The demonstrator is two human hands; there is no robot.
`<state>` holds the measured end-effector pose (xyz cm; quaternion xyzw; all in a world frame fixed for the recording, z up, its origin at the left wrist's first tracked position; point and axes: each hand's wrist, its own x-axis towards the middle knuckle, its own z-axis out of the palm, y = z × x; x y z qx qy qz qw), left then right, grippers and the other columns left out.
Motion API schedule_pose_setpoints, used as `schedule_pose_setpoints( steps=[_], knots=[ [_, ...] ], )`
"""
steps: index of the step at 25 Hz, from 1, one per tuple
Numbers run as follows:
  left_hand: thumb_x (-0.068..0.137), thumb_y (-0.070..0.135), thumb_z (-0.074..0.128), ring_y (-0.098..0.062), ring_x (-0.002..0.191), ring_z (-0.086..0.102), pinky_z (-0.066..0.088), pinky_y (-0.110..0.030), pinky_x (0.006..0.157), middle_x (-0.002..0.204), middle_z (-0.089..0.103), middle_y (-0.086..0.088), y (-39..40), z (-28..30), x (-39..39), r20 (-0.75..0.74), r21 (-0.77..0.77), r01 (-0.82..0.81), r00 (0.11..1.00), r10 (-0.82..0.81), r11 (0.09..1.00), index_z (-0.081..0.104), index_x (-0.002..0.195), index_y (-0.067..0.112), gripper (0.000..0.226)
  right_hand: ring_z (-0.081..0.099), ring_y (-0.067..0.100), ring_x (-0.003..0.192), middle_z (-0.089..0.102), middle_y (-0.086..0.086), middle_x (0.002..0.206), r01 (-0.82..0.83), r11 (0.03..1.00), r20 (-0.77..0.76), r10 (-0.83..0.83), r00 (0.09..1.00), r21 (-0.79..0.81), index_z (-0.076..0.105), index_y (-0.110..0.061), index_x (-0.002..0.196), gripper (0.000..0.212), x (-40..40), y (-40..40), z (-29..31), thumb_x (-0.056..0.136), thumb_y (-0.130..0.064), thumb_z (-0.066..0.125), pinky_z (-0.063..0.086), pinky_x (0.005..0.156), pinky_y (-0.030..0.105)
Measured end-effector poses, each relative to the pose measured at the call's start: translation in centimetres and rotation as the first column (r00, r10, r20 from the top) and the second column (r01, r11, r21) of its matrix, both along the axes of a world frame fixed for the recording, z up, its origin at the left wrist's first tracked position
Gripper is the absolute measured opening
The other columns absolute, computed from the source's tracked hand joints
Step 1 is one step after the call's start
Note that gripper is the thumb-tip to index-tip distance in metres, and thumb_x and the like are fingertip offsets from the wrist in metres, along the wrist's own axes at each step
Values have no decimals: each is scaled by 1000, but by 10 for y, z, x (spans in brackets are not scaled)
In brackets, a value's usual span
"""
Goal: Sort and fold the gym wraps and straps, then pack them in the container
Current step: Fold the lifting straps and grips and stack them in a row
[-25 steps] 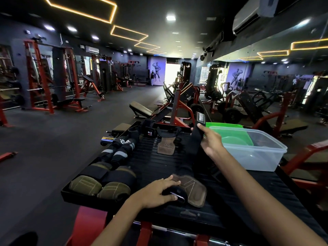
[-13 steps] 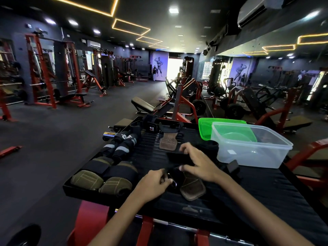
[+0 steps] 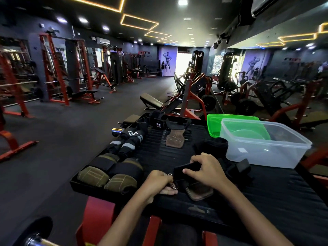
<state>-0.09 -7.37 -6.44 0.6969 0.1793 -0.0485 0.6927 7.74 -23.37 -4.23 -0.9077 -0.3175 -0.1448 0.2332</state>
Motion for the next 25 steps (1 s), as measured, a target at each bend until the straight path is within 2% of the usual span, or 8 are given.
schedule_pose_setpoints(
  steps=[6,9,12,14,18,20,23,25],
  knots=[
    [86,-12,51,-24,53,67,56,-24,50,74,62,-20,5,-2,0,10,-122,-22,1000,23,992,48,88,5,17,60,20,74,48,-6,57,7,987,17,-4,1000,-160,61,-22,72,29,-7,9,10,77,-50,65,28,64,25],
    [84,-14,54,-21,49,66,55,-23,49,74,63,-23,4,-3,1,-6,-127,-15,1000,14,992,51,99,-4,18,50,10,60,47,-6,53,-79,990,-183,57,981,-116,54,-23,61,32,-2,15,17,82,-45,64,32,62,27],
    [82,-17,54,-16,53,66,57,-21,55,70,64,-17,6,-5,1,35,-110,-23,999,27,994,59,92,-10,13,38,3,48,40,-7,46,-136,990,-445,141,884,44,44,-20,49,44,9,19,16,83,-35,66,31,62,28],
    [80,-18,54,-14,56,66,57,-20,58,69,64,-14,8,-5,0,54,-120,-47,997,54,992,61,88,-9,14,34,3,46,36,-7,44,-154,987,-502,159,850,51,41,-19,47,47,13,19,12,83,-35,67,29,60,28],
    [81,-13,61,-16,62,67,57,-21,58,72,65,-13,10,-5,1,49,-168,-73,995,82,983,61,84,-6,8,45,11,63,44,-7,56,-145,962,-186,102,977,-230,53,-24,63,32,8,21,6,82,-47,63,32,62,28],
    [79,-11,65,-17,64,66,57,-21,58,74,66,-13,9,-5,1,52,-155,-84,994,93,984,61,90,-6,12,43,10,77,46,-12,72,-223,959,-77,213,974,-177,58,-19,87,29,1,20,2,79,-45,66,34,70,28],
    [75,-9,70,-17,58,63,54,-19,52,74,64,-12,7,-4,0,55,-128,-150,986,158,980,58,83,0,18,41,4,103,54,-14,106,-413,898,-165,388,907,-155,53,-25,114,51,-3,16,-4,70,-47,67,28,90,27],
    [74,-8,71,-12,50,57,50,-18,47,70,61,-9,6,-2,0,55,-86,-191,979,196,978,57,81,4,20,39,1,106,57,-12,110,-433,871,-169,403,900,-231,56,-30,116,55,-4,21,-9,67,-50,71,23,92,26]
  ],
)
